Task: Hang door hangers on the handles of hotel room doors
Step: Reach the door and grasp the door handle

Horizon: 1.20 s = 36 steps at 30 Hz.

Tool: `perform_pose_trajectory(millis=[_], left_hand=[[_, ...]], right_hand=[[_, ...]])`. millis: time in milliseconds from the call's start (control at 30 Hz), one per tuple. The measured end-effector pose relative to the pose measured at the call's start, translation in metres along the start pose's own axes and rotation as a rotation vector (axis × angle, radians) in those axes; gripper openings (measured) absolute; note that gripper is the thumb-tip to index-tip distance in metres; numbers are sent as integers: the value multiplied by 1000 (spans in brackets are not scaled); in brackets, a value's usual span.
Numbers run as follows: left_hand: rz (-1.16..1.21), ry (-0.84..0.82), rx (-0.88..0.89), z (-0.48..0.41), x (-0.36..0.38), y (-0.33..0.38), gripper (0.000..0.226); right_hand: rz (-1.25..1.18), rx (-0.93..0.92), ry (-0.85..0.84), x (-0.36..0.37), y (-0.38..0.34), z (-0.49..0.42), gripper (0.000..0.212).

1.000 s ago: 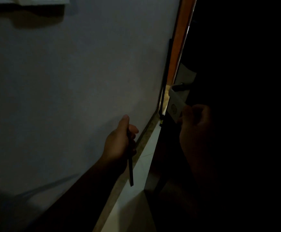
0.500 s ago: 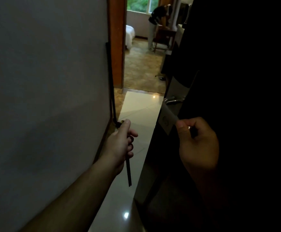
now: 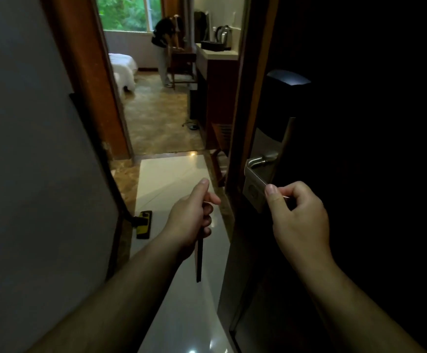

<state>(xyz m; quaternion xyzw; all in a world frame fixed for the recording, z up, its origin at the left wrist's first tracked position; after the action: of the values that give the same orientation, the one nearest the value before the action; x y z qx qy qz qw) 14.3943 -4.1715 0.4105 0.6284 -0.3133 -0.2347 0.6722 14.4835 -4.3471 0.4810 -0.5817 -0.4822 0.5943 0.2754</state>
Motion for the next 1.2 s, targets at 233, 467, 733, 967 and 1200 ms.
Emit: perform_pose_trajectory(millis=[233, 467, 733, 967, 1200], left_hand=[[-89, -376, 45, -72, 73, 5, 52], [-145, -737, 54, -124, 116, 0, 50], [-131, -884, 34, -141, 147, 2, 48], [-165, -937, 102, -144, 172, 12, 46], [-189, -983, 90, -154, 174, 1, 40]], right_hand=[[35, 117, 261, -19, 20, -43, 19], [62, 321, 452, -32, 30, -66, 14], [117, 395, 570, -40, 36, -82, 15], [172, 387, 613, -52, 54, -98, 15], [161, 396, 639, -56, 60, -108, 16]])
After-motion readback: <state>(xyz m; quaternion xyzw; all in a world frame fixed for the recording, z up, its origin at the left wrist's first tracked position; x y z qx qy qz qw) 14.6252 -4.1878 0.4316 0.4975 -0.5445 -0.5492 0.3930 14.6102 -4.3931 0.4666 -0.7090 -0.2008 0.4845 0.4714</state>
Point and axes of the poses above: each hand's wrist, its own z-axis away from the middle knuckle, its own x-axis out of the palm, y = z × x, the point moved 7 cm from there along -z, towards the middle knuckle, and after that the axes turned 15 degrees about x, right-handed, at the moved point
